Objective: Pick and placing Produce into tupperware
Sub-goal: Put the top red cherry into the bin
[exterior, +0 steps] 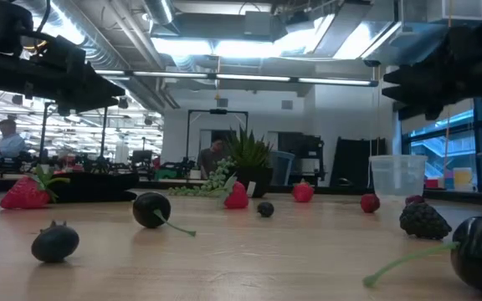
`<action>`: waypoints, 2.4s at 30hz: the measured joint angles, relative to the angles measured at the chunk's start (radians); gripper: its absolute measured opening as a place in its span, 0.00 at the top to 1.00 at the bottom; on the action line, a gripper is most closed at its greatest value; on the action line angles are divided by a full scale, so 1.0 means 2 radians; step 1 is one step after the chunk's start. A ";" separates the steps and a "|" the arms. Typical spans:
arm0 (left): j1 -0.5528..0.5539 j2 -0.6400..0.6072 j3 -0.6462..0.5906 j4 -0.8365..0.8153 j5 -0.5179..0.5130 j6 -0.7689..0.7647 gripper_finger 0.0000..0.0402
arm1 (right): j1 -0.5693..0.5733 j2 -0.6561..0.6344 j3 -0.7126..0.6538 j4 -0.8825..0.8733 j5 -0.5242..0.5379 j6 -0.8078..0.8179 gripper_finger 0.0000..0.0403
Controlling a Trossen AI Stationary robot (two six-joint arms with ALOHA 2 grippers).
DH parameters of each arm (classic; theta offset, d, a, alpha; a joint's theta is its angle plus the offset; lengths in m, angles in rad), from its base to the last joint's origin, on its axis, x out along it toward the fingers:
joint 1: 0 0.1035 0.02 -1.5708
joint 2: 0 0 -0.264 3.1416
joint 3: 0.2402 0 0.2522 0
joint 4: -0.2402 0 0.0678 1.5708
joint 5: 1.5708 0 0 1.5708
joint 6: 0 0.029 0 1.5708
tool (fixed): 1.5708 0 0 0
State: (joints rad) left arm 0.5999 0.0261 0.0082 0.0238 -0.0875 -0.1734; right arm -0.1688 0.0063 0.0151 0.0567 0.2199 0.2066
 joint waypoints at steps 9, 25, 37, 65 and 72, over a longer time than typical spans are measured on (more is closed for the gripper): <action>0.000 0.000 0.000 0.000 0.000 0.000 0.41 | 0.000 0.105 0.097 -0.109 -0.002 0.032 0.49; 0.000 0.000 0.000 0.019 -0.026 0.000 0.41 | 0.011 0.469 0.265 -0.333 -0.086 0.246 0.49; 0.000 0.000 0.000 0.019 -0.026 0.000 0.41 | 0.090 0.644 0.318 -0.333 -0.085 0.220 0.49; 0.000 0.000 0.000 0.019 -0.027 0.000 0.41 | 0.117 0.767 0.351 -0.368 -0.038 0.222 0.69; 0.000 0.000 0.000 0.019 -0.027 0.000 0.41 | 0.117 0.767 0.351 -0.366 -0.044 0.221 0.85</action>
State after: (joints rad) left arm 0.6000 0.0257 0.0079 0.0612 -0.1406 -0.1730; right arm 0.0643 1.5402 0.7162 -0.6746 0.1318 0.6486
